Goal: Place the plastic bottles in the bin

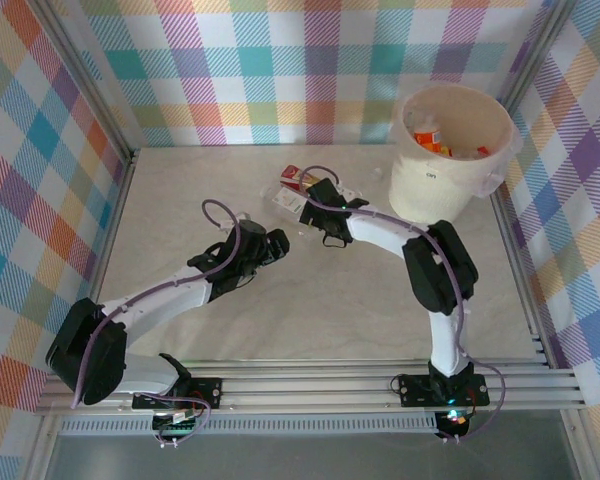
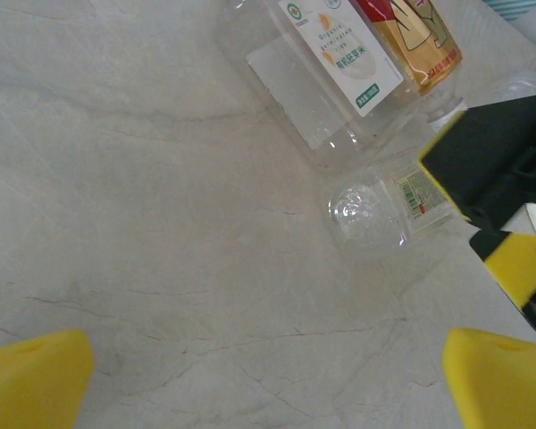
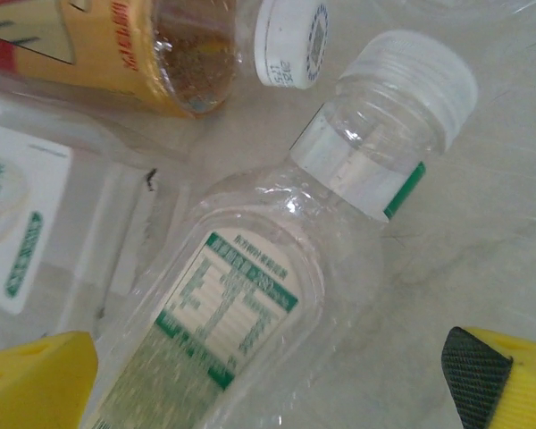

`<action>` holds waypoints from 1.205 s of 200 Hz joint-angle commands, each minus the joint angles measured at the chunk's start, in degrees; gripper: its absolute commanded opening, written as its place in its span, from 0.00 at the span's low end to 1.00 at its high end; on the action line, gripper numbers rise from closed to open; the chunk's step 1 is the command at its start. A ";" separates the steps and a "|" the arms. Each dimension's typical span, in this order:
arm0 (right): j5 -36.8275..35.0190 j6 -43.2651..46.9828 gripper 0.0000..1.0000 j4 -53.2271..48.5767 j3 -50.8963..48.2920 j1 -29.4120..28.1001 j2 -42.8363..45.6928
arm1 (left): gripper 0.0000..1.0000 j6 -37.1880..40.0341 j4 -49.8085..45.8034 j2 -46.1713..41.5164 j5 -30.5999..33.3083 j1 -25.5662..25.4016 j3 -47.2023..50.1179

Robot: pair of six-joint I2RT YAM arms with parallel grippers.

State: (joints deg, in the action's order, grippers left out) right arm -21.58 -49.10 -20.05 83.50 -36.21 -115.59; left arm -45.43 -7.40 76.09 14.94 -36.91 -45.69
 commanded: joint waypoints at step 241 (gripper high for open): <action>0.74 21.60 0.65 6.26 -10.24 2.75 3.06 | 1.00 1.88 2.66 -1.79 -3.98 0.92 2.39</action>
State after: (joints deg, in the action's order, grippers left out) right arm -19.75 -30.72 -14.96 71.18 -33.50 -112.12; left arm -45.41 -6.98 75.90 13.28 -36.53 -43.94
